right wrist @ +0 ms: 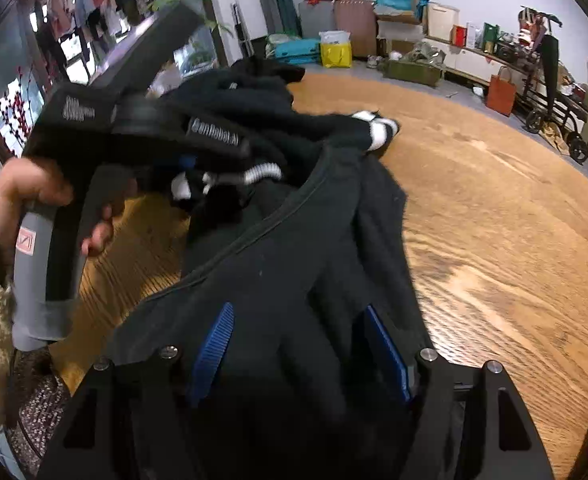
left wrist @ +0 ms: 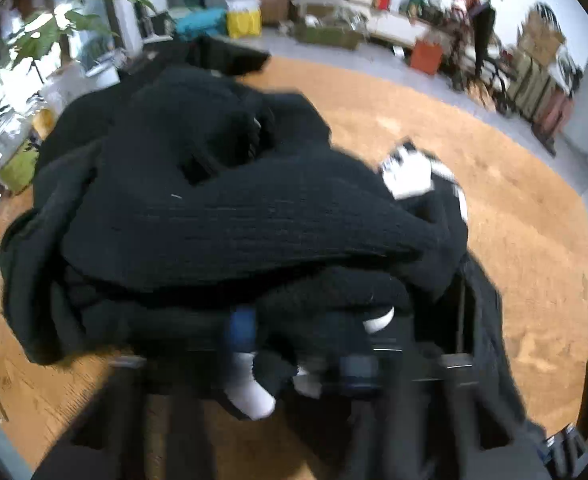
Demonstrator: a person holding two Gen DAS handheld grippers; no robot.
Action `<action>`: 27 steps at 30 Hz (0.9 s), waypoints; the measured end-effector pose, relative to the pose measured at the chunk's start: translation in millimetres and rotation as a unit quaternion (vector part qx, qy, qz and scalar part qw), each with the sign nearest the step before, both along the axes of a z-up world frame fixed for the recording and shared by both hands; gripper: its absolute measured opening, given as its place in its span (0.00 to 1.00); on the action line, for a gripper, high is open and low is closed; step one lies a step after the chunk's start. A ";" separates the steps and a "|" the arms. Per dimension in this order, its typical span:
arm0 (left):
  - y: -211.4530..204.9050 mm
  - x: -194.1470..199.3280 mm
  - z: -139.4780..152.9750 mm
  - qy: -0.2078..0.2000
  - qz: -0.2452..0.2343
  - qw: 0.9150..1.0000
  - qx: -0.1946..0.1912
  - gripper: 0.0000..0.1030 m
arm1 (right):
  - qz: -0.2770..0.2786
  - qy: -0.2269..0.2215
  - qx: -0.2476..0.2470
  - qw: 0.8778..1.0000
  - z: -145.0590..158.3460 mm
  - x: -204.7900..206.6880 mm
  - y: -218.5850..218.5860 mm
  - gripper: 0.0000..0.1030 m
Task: Fold clothes
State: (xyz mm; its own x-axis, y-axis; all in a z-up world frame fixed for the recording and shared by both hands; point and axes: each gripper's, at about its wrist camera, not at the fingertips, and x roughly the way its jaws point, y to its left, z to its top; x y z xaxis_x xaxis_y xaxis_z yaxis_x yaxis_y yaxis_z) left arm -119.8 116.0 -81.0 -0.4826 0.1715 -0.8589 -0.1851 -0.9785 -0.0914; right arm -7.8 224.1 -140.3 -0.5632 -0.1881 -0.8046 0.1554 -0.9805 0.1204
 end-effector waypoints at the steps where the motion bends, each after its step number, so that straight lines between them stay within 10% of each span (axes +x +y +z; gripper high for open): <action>1: -6.0 -3.6 7.0 0.005 0.003 1.000 0.016 0.18 | 0.003 -0.002 0.002 1.000 -3.9 -1.5 -2.3 0.70; 12: -121.9 -117.7 158.5 0.180 0.165 0.970 0.013 0.16 | 0.007 -0.012 0.001 1.000 -17.6 -0.5 2.7 0.71; 22: -125.0 -173.2 58.9 -0.077 0.103 0.992 0.019 0.40 | 0.005 -0.016 0.001 1.000 -21.9 -0.6 8.5 0.73; 27: -74.8 -115.5 79.5 -0.088 -0.009 0.996 -0.023 0.71 | 0.006 -0.017 -0.002 1.000 -21.2 0.5 11.6 0.73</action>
